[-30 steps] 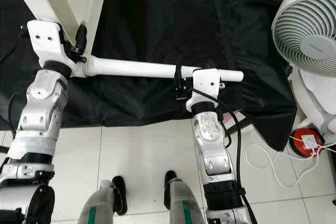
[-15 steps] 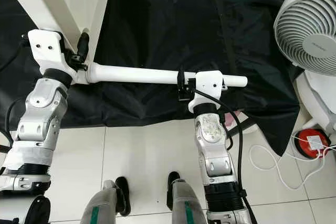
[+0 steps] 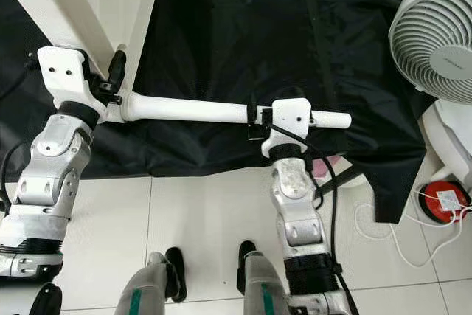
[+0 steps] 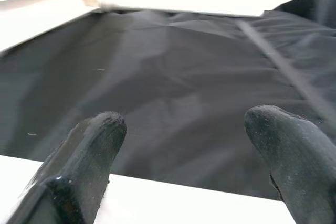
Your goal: Building children table
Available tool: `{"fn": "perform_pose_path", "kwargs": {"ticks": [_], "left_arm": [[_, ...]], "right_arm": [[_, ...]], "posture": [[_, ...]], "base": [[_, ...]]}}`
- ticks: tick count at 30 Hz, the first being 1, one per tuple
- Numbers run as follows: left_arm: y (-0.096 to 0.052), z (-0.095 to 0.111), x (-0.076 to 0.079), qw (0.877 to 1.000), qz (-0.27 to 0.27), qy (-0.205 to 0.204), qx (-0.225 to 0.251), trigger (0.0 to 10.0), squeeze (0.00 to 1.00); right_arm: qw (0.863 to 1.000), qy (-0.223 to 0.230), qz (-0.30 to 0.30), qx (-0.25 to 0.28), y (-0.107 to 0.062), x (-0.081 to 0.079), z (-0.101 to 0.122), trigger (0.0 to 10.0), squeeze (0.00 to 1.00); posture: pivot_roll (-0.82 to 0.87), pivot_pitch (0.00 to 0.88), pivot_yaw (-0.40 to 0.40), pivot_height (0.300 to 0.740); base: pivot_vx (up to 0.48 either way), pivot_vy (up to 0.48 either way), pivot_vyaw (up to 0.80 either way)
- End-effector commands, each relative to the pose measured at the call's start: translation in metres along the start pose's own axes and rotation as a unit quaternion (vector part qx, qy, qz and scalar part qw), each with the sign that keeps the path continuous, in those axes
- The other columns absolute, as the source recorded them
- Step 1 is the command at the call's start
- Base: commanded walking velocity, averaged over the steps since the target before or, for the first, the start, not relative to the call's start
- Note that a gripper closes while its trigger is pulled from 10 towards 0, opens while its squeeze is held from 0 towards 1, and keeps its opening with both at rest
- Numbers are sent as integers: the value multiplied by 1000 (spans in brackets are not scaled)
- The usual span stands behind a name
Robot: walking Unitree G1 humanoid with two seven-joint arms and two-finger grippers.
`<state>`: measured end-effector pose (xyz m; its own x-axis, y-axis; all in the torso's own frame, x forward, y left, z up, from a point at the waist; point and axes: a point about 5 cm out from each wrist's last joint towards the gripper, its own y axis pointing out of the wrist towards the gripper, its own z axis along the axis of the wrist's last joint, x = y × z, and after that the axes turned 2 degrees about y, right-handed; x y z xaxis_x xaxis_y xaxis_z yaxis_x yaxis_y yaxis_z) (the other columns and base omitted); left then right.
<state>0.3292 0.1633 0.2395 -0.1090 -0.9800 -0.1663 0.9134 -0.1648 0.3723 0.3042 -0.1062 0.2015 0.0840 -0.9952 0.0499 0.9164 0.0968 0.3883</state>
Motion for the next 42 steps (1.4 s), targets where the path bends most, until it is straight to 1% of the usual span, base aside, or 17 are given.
{"fn": "perform_pose_path", "kwargs": {"ticks": [1, 7, 11, 14, 22, 23, 26, 27, 28, 31, 33, 34, 35, 37, 42], "left_arm": [[-6, -4, 22, 991, -136, 5, -13, 10000, 0], [-10, -5, 27, 987, -162, -3, -13, 10000, 0], [-15, -4, 28, 984, -180, 7, -10, 10000, 0], [-13, -4, 27, 984, -178, 0, -14, 10000, 0], [-13, -5, 29, 983, -180, 1, -14, 10000, 0], [-12, -5, 29, 984, -175, 0, -15, 10000, 0], [-12, -5, 27, 986, -166, -6, -15, 10000, 0], [-12, -5, 27, 986, -166, -6, -15, 10000, 0], [-12, -5, 28, 986, -166, -7, -15, 10000, 0], [-11, -4, 31, 986, -169, -8, -14, 10000, 0], [-10, -3, 34, 986, -168, -15, -13, 10000, 0], [-10, -3, 34, 986, -168, -15, -13, 10000, 0], [-8, -3, 34, 987, -160, -25, -13, 10000, 0], [-6, -2, 33, 988, -153, -31, -12, 10000, 0], [-5, 0, 35, 988, -154, -33, -9, 10000, 0]], "right_arm": [[1000, 14, 19, -16, -1, -13, -7, 10000, 0], [1000, 17, 17, -10, 0, -14, -4, 10000, 0], [1000, 14, 5, -9, -1, -7, -5, 10000, 0], [1000, 12, -3, -13, -2, -4, -8, 10000, 0], [1000, 16, -16, -13, -2, -3, -10, 10000, 0], [1000, 13, -20, -9, 0, 1, -8, 10000, 0], [999, 6, -36, 10, 8, 18, 4, 10000, 0], [999, 6, -36, 10, 8, 18, 4, 10000, 0], [999, 5, -38, 15, 9, 22, 7, 10000, 0], [999, 11, -28, 29, 9, 25, 14, 10000, 0], [998, 34, 4, 47, 5, 21, 21, 10000, 0], [998, 34, 4, 47, 5, 21, 21, 10000, 0], [996, 49, 40, 56, -2, 15, 26, 10000, 0], [995, 54, 61, 56, -5, 11, 26, 10000, 0], [995, 52, 61, 53, -5, 12, 25, 10000, 0]], "posture": [[-101, 300, 91, 740], [-106, 293, 101, 740], [-107, 290, 111, 740], [-109, 291, 113, 740], [-110, 288, 112, 740], [-113, 284, 108, 740], [-116, 282, 104, 740], [-116, 282, 104, 740], [-117, 280, 102, 740], [-117, 280, 102, 740], [-117, 280, 102, 740], [-117, 280, 102, 740], [-119, 287, 99, 740], [-122, 288, 100, 740], [-122, 291, 101, 740]], "base": [[0, 0, 0], [0, 0, 0], [0, 0, 0], [0, 0, 0], [0, 0, 0], [0, 0, 0], [0, 0, 0], [0, 0, 0], [0, 0, 0], [0, 0, 0], [0, 0, 0], [0, 0, 0], [0, 0, 0], [0, 0, 0], [0, 0, 0]]}}
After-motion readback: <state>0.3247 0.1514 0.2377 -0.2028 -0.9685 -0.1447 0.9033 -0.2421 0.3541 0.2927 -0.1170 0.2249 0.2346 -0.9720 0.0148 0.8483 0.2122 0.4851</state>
